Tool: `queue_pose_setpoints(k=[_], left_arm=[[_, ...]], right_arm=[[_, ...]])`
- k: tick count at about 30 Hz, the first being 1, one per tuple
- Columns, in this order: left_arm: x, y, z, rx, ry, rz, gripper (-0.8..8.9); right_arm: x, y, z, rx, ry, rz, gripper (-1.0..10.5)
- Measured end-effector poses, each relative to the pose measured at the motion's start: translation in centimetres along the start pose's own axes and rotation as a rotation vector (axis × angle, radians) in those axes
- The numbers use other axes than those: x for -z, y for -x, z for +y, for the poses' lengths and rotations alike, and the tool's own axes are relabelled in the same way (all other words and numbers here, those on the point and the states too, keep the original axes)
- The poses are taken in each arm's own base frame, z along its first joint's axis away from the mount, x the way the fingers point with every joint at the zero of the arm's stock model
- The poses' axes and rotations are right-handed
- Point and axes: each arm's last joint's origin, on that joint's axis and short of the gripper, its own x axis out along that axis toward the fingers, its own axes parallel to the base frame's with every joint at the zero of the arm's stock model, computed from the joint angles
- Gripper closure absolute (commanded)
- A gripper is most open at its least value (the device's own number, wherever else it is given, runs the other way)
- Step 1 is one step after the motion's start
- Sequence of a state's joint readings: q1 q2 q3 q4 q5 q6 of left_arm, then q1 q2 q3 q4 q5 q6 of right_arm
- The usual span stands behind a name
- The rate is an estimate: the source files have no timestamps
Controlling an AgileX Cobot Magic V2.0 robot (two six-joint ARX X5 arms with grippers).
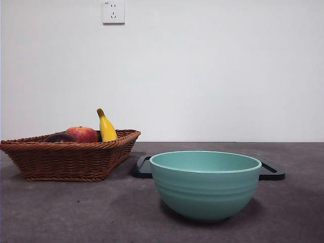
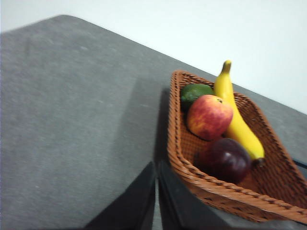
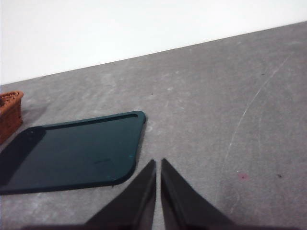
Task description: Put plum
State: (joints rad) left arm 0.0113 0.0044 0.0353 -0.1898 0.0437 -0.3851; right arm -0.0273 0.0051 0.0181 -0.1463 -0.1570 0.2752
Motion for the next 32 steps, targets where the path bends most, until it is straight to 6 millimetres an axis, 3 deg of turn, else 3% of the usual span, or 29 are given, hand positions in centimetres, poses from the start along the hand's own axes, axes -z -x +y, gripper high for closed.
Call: queue_pose_setpoints(k=[5, 19, 32], left_arm=[[-0.8, 0.5, -0.5, 0.029, 0.023, 0.032, 8.03], [-7.2, 3.4, -3.5, 0.111, 0.026, 0.081, 8.03], [-12.9, 2.1, -6.6, 0.317, -0.09, 0.388, 8.03]], right_arm=[[-1.5, 0.6, 0.5, -0.005, -0.03, -0.015, 9.4], [-8.8, 3.5, 3.3, -0.074, -0.022, -0.011, 9.4], [-15.0, 1.5, 5.6, -0.283, 0.035, 0.318, 9.4]])
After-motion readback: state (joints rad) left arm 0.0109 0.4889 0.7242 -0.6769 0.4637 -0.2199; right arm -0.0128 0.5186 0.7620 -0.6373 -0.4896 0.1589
